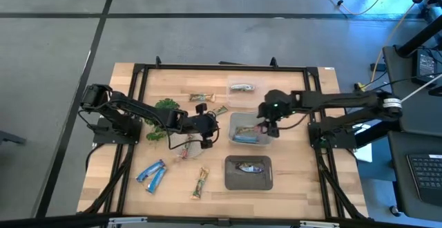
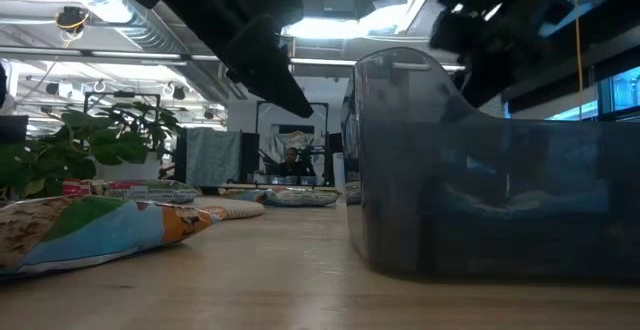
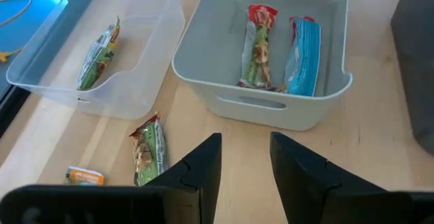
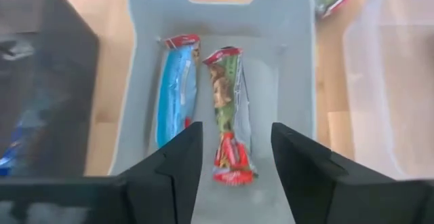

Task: Pick and place Granola Bars by type
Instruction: Put the red granola bar into the gray bin

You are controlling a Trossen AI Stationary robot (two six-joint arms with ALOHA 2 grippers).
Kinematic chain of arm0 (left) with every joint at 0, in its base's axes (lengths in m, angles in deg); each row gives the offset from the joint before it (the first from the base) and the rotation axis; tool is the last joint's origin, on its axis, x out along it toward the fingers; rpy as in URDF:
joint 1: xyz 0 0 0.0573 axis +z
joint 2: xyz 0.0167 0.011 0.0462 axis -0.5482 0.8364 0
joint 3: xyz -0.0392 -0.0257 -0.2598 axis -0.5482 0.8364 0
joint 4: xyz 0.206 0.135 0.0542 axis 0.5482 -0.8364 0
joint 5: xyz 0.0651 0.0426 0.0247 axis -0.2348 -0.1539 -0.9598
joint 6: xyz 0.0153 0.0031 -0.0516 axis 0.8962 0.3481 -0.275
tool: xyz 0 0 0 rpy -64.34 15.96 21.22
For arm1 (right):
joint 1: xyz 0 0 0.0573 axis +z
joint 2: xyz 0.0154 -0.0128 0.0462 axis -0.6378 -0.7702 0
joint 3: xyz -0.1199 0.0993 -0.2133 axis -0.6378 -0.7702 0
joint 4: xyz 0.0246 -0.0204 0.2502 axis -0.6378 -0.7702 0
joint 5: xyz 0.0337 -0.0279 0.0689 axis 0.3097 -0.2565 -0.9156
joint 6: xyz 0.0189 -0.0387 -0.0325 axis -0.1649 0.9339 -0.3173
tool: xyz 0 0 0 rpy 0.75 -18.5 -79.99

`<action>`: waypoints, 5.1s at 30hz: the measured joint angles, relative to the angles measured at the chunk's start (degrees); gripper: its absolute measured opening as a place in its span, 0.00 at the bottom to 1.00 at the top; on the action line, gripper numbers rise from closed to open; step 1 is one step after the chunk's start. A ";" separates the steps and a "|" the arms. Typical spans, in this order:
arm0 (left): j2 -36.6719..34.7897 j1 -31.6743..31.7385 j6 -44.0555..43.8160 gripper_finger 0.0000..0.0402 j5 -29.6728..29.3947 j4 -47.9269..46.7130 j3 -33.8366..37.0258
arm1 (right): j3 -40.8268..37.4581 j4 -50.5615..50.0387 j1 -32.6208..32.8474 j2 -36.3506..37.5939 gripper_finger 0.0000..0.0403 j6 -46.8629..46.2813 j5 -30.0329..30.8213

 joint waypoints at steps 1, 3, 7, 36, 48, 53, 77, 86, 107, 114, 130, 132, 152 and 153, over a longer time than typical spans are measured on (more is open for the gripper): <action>0.00 -0.11 0.44 0.29 -0.02 -0.35 0.00 | 0.02 -1.04 0.00 1.66 0.44 0.02 0.00; 0.00 -0.26 0.65 0.29 -0.04 -1.32 0.00 | 0.01 -2.50 0.00 4.64 0.44 -0.04 0.02; 0.02 -0.42 0.65 0.28 0.05 -2.39 0.00 | -0.28 -2.50 0.00 8.43 0.44 -0.04 0.02; 0.02 -0.50 -3.35 0.61 -3.53 -1.74 -0.04 | -0.44 -2.65 0.00 9.09 0.44 -0.31 0.10; 0.29 13.65 -5.99 0.56 4.56 -5.93 -0.04 | -0.44 -2.67 -0.01 9.09 0.44 -0.37 0.11; 1.41 16.88 -3.62 0.55 11.58 -5.13 -0.07 | -0.44 -2.68 -0.02 9.09 0.44 -0.72 0.11; 14.17 19.03 -1.64 0.54 14.98 -1.11 -0.07 | -0.44 -2.67 0.00 9.07 0.44 -1.60 0.96; 14.16 18.99 -1.86 0.37 15.92 -1.35 -0.07 | -0.44 -2.67 -0.02 9.07 0.44 -1.60 1.09; 4.57 18.51 -1.77 0.18 16.85 -5.74 -2.60 | -0.44 -4.45 -0.02 9.09 0.44 -1.55 1.07; 1.16 16.43 1.15 0.18 18.19 -0.98 -6.30 | -0.44 -4.42 -0.02 9.09 0.44 -1.59 1.07; 13.94 10.34 7.69 0.16 27.30 5.94 -15.15 | -0.44 -4.46 -0.02 9.09 0.44 -4.81 6.90; 15.33 10.32 7.68 0.16 27.32 6.31 -15.61 | -0.44 -4.46 -0.02 9.09 0.44 -4.81 6.91; 19.34 10.36 7.20 0.19 25.92 6.19 -15.54 | -0.44 -6.78 0.00 9.09 0.44 -6.08 6.99; 19.34 10.36 7.23 0.20 25.92 6.18 -15.54 | -0.44 -6.78 0.00 9.09 0.44 -6.05 6.99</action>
